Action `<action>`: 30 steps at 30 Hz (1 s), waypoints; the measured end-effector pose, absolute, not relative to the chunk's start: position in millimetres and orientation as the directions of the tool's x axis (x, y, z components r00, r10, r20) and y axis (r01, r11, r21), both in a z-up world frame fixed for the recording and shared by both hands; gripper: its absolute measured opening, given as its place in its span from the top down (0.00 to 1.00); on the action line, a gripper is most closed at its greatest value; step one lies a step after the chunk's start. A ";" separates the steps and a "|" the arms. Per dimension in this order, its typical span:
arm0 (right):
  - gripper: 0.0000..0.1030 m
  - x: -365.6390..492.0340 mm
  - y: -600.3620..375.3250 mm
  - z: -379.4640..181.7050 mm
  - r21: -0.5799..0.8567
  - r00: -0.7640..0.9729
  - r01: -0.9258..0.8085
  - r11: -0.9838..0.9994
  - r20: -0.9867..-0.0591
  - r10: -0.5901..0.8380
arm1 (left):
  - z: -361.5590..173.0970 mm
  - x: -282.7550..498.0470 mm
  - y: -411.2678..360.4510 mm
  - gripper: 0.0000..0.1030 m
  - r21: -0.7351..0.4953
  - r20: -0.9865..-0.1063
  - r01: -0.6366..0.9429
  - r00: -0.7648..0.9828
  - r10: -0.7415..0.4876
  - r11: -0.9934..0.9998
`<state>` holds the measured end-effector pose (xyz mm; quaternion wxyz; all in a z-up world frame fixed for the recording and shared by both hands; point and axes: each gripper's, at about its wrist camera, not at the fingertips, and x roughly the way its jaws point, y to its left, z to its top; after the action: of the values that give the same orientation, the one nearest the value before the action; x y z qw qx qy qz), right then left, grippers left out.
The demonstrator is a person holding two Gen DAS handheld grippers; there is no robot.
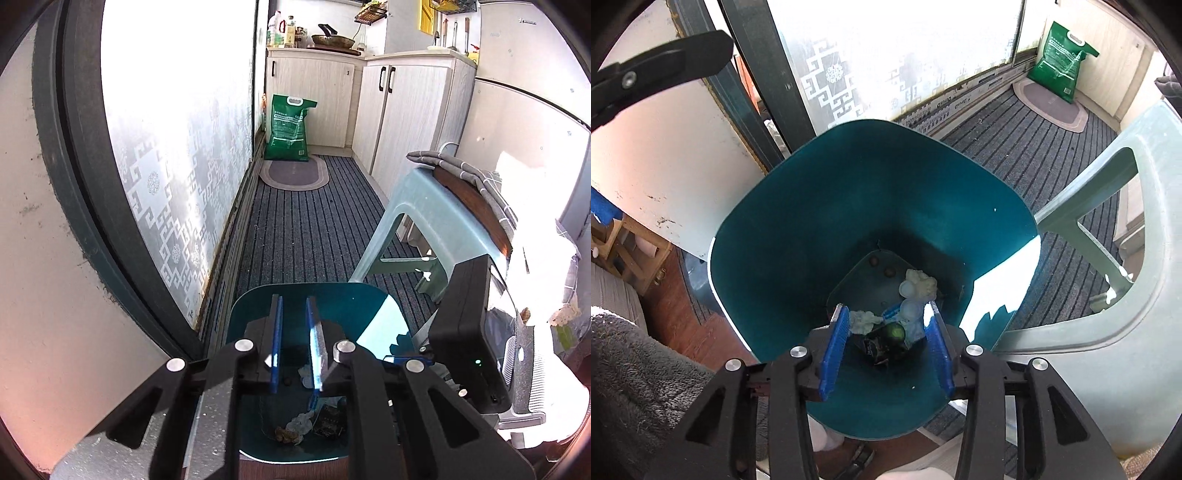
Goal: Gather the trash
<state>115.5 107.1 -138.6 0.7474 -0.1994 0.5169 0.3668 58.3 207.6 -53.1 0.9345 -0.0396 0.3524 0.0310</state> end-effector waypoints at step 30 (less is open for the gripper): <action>0.18 -9.9 -160.1 3.1 0.028 0.717 -0.381 0.924 -0.622 0.314 | -1.7 -38.6 91.6 0.04 0.080 -0.516 -0.070 0.851 0.102 0.994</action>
<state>-9.9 -160.1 3.1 0.9253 -0.0510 0.3256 0.1878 -38.6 91.6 -1.7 0.9615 0.0293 0.2694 0.0447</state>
